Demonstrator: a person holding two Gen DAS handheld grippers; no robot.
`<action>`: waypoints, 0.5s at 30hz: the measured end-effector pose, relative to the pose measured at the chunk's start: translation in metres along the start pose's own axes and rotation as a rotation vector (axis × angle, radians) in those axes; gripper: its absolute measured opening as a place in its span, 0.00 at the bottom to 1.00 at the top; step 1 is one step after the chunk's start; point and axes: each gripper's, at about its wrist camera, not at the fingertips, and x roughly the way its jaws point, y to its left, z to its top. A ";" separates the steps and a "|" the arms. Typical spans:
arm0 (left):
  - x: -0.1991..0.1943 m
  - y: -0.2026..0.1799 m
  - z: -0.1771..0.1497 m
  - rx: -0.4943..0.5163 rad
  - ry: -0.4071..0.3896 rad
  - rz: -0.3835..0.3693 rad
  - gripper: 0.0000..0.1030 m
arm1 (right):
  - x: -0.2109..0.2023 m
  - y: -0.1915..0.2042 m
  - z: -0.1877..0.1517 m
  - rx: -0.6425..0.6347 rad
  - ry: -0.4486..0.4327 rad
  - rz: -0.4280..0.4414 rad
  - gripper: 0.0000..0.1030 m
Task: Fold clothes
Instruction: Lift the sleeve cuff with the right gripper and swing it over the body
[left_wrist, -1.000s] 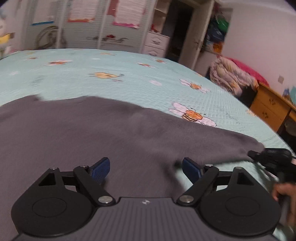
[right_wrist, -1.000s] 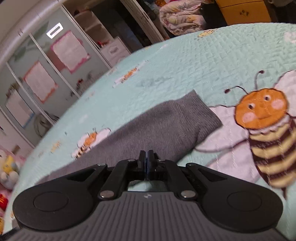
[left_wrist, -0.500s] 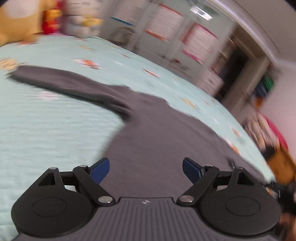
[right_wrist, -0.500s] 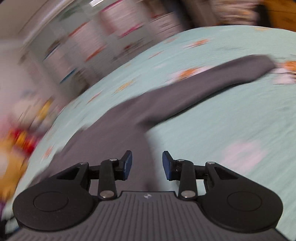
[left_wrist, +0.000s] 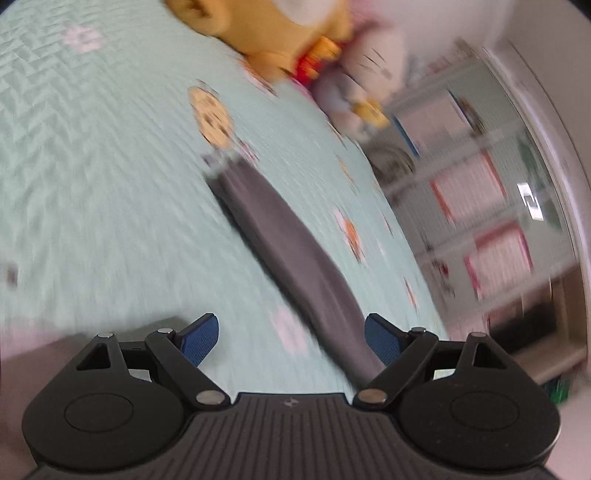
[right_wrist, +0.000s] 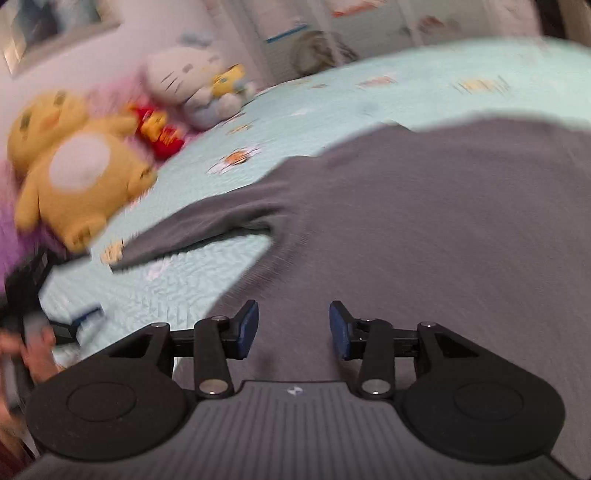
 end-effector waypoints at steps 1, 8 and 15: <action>0.001 0.005 0.007 -0.040 -0.034 0.000 0.87 | 0.010 0.015 0.007 -0.071 -0.001 0.001 0.42; -0.009 0.031 0.000 -0.124 -0.133 -0.099 0.87 | 0.083 0.154 0.026 -0.749 -0.061 0.101 0.59; -0.046 0.039 0.004 -0.140 -0.298 -0.052 0.92 | 0.163 0.226 0.026 -0.991 -0.029 0.095 0.60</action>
